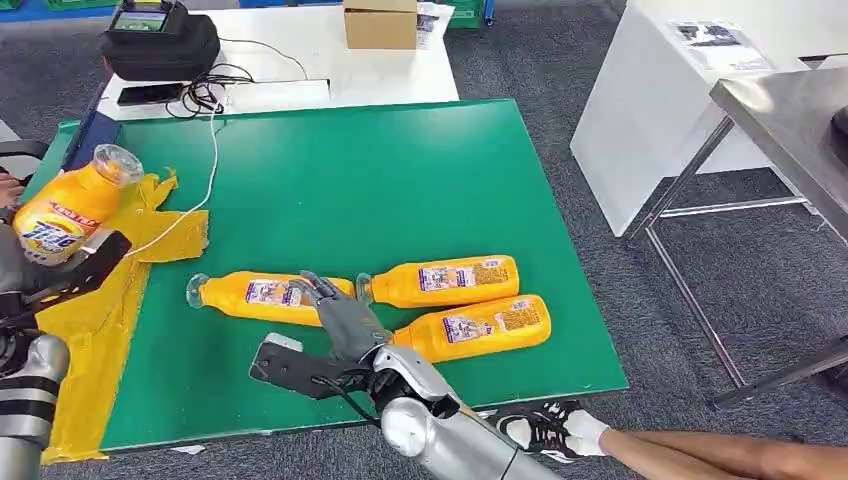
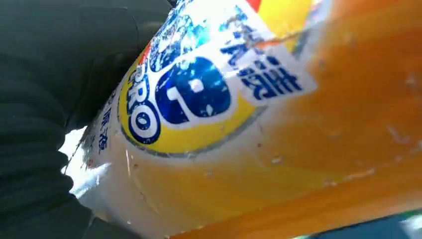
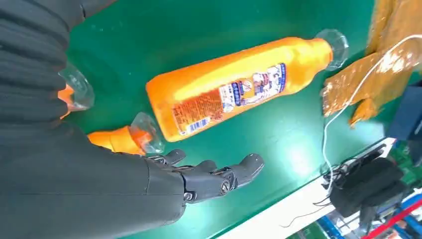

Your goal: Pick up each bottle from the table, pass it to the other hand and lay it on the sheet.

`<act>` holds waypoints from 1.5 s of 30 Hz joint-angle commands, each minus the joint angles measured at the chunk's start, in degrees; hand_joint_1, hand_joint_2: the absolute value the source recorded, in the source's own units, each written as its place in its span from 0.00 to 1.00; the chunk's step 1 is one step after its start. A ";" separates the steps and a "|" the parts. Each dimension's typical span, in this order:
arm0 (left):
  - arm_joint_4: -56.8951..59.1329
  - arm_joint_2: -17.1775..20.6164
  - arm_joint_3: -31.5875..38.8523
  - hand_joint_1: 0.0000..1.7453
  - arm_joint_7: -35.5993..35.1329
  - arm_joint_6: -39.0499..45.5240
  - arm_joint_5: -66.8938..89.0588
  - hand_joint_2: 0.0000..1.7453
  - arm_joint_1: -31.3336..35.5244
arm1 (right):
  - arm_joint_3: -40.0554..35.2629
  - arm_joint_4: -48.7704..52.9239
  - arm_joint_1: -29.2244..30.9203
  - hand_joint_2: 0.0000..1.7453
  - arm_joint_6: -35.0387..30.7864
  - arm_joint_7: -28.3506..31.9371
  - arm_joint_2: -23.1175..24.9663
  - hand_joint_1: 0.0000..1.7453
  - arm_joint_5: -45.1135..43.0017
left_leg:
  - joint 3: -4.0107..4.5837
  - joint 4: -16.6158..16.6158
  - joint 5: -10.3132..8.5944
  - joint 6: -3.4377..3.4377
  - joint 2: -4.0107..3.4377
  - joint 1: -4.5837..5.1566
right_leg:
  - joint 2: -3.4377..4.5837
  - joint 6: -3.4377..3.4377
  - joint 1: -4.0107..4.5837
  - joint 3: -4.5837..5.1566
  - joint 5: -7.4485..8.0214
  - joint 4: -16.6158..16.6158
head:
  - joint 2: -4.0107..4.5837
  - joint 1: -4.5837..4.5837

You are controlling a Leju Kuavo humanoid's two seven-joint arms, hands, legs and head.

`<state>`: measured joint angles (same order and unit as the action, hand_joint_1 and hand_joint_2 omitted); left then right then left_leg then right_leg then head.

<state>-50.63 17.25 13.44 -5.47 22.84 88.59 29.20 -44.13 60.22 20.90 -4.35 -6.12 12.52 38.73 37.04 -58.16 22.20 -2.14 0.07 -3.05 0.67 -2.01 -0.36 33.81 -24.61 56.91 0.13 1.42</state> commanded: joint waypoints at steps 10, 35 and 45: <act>25.74 3.59 -15.79 1.00 5.64 -7.69 0.87 1.00 9.29 | 5.94 -13.03 8.79 1.00 0.74 -1.94 1.21 0.00 3.42 | -0.14 0.11 -0.06 0.31 0.22 0.13 | -0.24 0.01 -0.08 -0.20 -0.04 -0.03 | 0.00 -0.02; 21.06 -6.44 -21.16 0.00 19.13 -12.79 -4.18 0.00 11.04 | 8.08 -32.82 17.13 1.00 1.97 -2.94 7.48 0.00 5.08 | 0.00 0.04 -0.10 0.33 0.26 0.12 | -0.28 0.11 -0.07 -0.10 0.05 0.01 | 0.00 -0.02; 20.50 -7.33 -16.83 0.00 21.14 -14.73 -13.83 0.00 12.81 | 9.64 -36.30 15.76 1.00 2.33 -3.03 7.22 0.00 6.01 | 0.05 0.01 -0.09 0.24 0.17 0.07 | -0.19 0.07 -0.03 -0.03 0.09 0.00 | 0.00 -0.02</act>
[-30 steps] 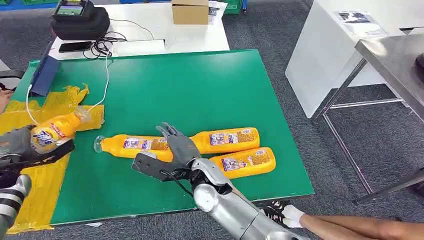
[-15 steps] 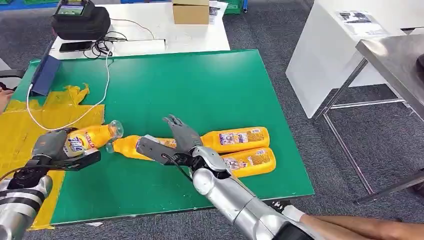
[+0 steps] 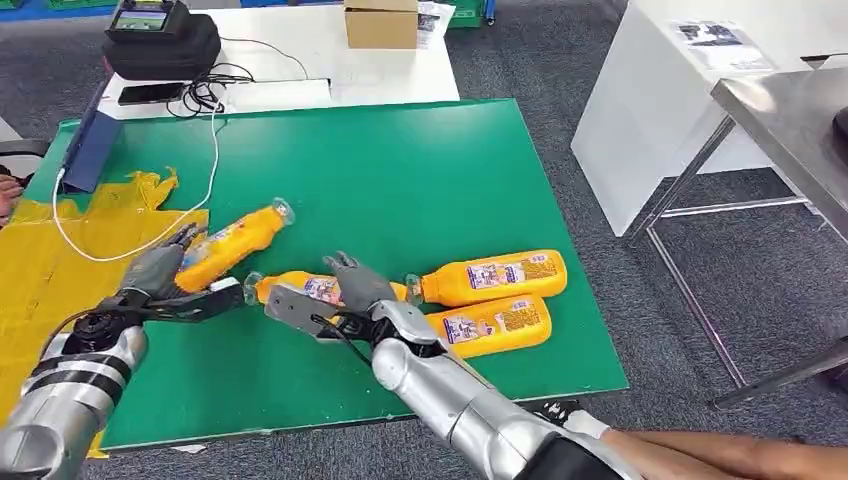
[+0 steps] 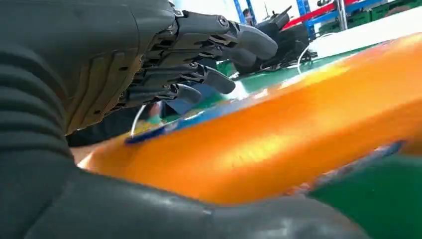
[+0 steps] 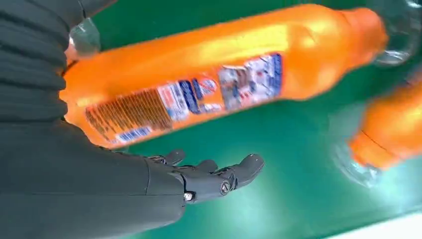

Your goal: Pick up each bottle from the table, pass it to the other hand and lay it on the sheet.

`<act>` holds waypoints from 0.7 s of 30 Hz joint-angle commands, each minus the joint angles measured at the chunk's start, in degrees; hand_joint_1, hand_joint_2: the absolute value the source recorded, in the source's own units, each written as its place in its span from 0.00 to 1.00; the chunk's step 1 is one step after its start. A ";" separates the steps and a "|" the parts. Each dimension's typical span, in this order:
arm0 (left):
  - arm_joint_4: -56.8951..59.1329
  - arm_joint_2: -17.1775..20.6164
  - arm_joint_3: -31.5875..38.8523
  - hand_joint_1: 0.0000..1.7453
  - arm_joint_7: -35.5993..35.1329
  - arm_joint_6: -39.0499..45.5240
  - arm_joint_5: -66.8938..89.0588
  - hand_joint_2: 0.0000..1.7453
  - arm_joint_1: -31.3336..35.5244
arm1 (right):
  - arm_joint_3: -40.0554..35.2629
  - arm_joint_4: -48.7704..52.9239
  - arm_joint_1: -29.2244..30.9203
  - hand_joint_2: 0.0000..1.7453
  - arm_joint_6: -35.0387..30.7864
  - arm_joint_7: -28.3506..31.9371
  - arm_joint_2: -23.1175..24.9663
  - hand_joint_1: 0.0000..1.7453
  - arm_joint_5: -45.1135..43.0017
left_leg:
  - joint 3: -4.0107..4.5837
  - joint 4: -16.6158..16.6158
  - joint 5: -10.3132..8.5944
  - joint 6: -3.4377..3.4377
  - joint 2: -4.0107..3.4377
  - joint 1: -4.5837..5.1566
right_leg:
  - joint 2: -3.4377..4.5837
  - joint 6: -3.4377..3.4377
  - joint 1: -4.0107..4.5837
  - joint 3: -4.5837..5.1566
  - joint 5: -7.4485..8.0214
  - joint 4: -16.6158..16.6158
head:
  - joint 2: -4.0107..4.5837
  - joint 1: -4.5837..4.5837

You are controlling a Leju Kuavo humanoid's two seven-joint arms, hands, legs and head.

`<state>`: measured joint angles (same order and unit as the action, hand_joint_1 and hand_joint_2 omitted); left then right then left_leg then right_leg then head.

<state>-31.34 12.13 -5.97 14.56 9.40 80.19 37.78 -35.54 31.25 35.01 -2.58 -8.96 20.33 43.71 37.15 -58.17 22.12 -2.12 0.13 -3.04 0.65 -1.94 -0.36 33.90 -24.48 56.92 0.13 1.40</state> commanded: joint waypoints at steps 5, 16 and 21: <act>1.79 -1.92 4.73 0.00 0.65 0.11 -7.80 0.00 5.23 | 1.01 -8.23 1.20 1.00 0.00 -1.28 -1.04 0.00 2.94 | -0.12 0.03 0.00 0.25 0.12 0.06 | -0.19 0.01 -0.02 -0.18 -0.06 -0.01 | 0.00 0.00; -0.96 -5.54 20.50 0.00 9.10 -8.34 -30.37 0.00 6.50 | -0.74 -11.46 1.28 1.00 -2.46 -6.44 -2.49 0.00 10.64 | -0.23 0.09 0.00 0.38 0.14 0.13 | -0.23 0.01 -0.07 -0.29 -0.08 -0.05 | 0.00 0.00; -3.71 -7.98 23.15 0.00 10.27 -14.32 -40.54 0.00 8.05 | -2.45 -15.66 1.07 1.00 10.06 -9.12 -1.85 0.99 15.24 | -0.08 0.02 -0.01 0.23 0.16 0.04 | -0.21 0.00 -0.01 -0.16 -0.05 -0.02 | 0.00 0.00</act>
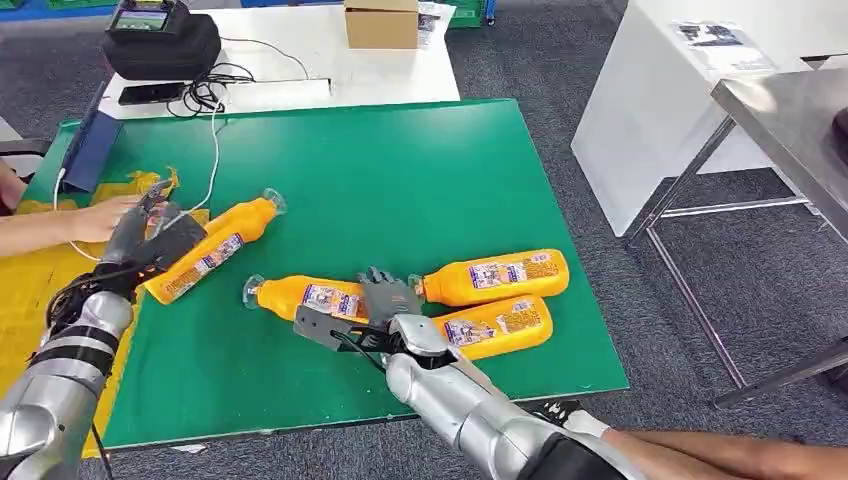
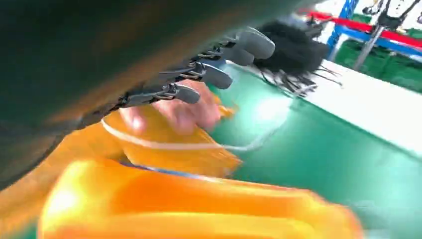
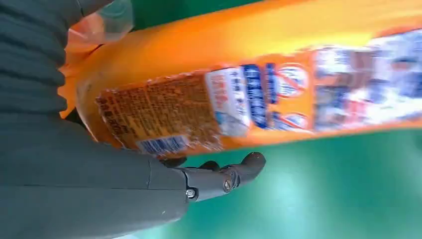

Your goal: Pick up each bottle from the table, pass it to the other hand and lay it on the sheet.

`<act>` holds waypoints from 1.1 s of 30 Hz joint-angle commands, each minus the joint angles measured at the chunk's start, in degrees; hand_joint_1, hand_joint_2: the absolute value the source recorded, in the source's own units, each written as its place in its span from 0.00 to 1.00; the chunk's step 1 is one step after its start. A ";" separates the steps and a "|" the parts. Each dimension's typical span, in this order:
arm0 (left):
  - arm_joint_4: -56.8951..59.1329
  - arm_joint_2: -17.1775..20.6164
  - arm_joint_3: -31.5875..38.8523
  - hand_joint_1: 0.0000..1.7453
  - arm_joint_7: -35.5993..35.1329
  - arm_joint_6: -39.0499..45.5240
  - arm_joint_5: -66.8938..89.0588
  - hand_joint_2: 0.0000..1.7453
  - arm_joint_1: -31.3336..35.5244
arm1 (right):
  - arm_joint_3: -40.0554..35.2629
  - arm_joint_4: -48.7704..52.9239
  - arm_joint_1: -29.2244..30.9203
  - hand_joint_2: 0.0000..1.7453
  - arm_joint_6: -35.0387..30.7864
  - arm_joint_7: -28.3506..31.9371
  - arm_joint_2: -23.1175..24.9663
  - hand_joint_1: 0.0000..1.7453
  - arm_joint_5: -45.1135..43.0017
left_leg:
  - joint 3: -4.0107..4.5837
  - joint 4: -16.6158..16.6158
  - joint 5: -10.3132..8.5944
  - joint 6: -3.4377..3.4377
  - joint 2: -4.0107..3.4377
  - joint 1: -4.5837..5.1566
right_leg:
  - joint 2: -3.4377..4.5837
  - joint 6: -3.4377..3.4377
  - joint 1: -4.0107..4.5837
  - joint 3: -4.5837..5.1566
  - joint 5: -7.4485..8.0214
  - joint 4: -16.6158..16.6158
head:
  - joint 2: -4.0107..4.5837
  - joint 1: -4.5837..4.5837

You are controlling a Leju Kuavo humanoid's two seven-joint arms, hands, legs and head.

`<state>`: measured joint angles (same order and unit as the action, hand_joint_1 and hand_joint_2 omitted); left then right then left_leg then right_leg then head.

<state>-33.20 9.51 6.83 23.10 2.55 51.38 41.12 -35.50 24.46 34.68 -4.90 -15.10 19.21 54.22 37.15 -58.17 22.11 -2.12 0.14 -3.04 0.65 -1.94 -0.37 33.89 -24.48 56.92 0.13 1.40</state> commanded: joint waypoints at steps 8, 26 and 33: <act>-4.70 -6.57 10.73 0.00 -0.71 -10.94 -17.72 0.00 3.27 | -1.26 -7.51 0.67 1.00 11.19 -2.64 0.79 1.00 4.93 | -0.44 0.16 -0.02 0.32 0.04 0.10 | -0.18 0.02 -0.04 -0.45 -0.05 -0.11 | 0.00 0.00; -31.36 -9.53 11.00 0.00 -15.82 -34.87 -64.86 1.00 -19.18 | 5.67 32.61 -10.44 1.00 -16.51 24.95 0.24 1.00 -31.98 | -0.06 0.03 0.05 0.24 -0.18 0.15 | 0.10 0.00 -0.10 -0.01 -0.07 0.08 | 0.00 0.00; -44.98 -11.59 -4.87 0.00 -14.38 -34.35 -65.15 1.00 -25.77 | -1.43 31.92 -8.36 1.00 -9.48 19.12 0.27 1.00 -30.47 | 0.08 0.01 0.01 0.22 0.01 0.08 | -0.10 0.01 -0.05 0.05 -0.07 0.02 | 0.00 0.00</act>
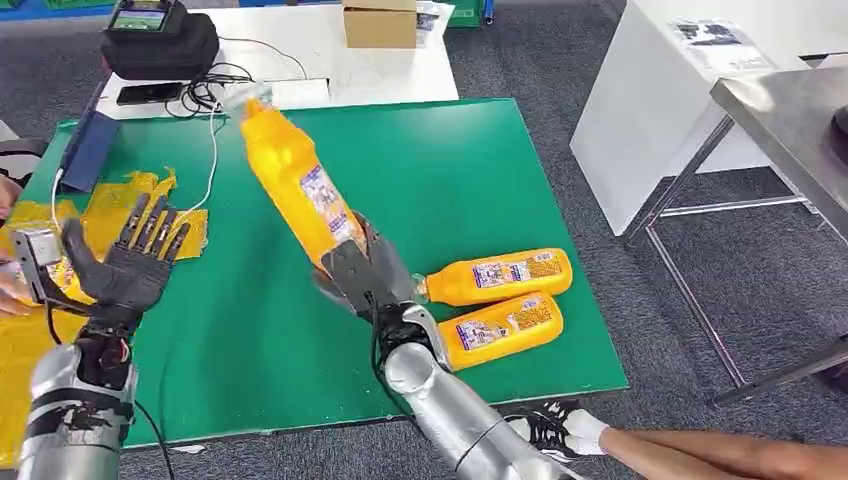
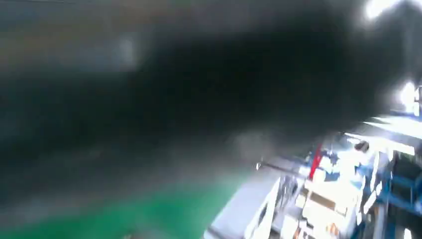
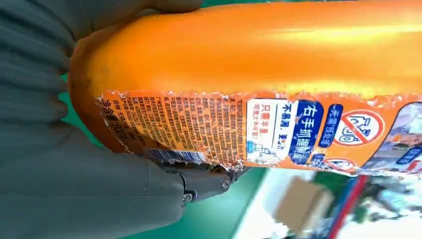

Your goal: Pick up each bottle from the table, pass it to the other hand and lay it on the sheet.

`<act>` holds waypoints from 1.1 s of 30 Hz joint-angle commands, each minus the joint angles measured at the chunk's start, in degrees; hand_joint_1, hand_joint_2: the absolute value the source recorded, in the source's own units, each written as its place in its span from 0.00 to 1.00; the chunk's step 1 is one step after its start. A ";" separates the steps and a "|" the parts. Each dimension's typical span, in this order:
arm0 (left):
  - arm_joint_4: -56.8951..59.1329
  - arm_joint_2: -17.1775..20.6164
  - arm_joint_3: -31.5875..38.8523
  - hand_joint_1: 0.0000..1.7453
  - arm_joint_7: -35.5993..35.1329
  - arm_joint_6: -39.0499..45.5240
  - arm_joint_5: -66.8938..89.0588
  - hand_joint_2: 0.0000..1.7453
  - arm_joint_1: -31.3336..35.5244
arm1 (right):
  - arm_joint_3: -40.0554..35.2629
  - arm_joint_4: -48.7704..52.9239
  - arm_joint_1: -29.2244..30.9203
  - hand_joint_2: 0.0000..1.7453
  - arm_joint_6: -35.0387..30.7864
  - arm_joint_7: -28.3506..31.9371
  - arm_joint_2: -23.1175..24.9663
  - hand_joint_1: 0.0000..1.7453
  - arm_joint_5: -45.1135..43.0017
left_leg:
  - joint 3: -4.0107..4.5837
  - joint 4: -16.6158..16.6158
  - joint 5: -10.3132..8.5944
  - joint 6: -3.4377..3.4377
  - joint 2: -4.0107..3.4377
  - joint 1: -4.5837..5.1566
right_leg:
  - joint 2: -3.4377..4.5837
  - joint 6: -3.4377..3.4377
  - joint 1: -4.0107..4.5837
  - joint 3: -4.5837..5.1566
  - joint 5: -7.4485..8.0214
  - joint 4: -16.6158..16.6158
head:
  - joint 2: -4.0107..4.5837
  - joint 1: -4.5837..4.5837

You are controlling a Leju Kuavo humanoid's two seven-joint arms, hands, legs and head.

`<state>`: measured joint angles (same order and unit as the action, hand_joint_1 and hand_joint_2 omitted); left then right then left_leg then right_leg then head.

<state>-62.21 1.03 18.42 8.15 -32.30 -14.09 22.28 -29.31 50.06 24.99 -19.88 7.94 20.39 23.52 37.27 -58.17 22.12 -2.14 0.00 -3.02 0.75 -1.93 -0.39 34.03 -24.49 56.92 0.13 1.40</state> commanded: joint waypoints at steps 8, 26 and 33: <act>-22.53 -4.11 -26.98 0.00 4.28 1.37 4.35 1.00 -8.61 | -16.20 -1.75 6.05 1.00 13.92 -7.99 -0.39 1.00 -4.10 | -0.13 0.02 0.03 0.32 0.10 0.11 | -0.16 0.02 -0.05 -0.19 -0.07 0.03 | 0.00 0.00; -24.20 -3.72 -30.44 0.00 12.13 3.04 16.42 1.00 -8.60 | -25.66 -8.71 9.03 1.00 16.72 -6.08 -0.39 1.00 -11.77 | -0.20 0.06 0.00 0.34 0.30 0.09 | -0.37 0.01 -0.03 -0.28 -0.11 -0.02 | 0.00 0.00; -23.21 -4.23 -30.01 1.00 14.01 3.35 19.79 1.00 -8.15 | -26.10 -8.96 9.14 1.00 17.26 -7.02 -0.39 1.00 -11.11 | -0.14 0.04 -0.01 0.29 0.27 0.06 | -0.34 0.01 -0.01 -0.21 -0.09 -0.04 | 0.00 0.00</act>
<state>-84.87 -1.77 -2.64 20.44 -27.32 3.91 10.73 -48.65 46.75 32.78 -6.23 2.36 19.76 12.04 37.24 -58.17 22.11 -2.13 0.01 -3.03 0.74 -1.93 -0.38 34.05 -24.48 56.92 0.13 1.40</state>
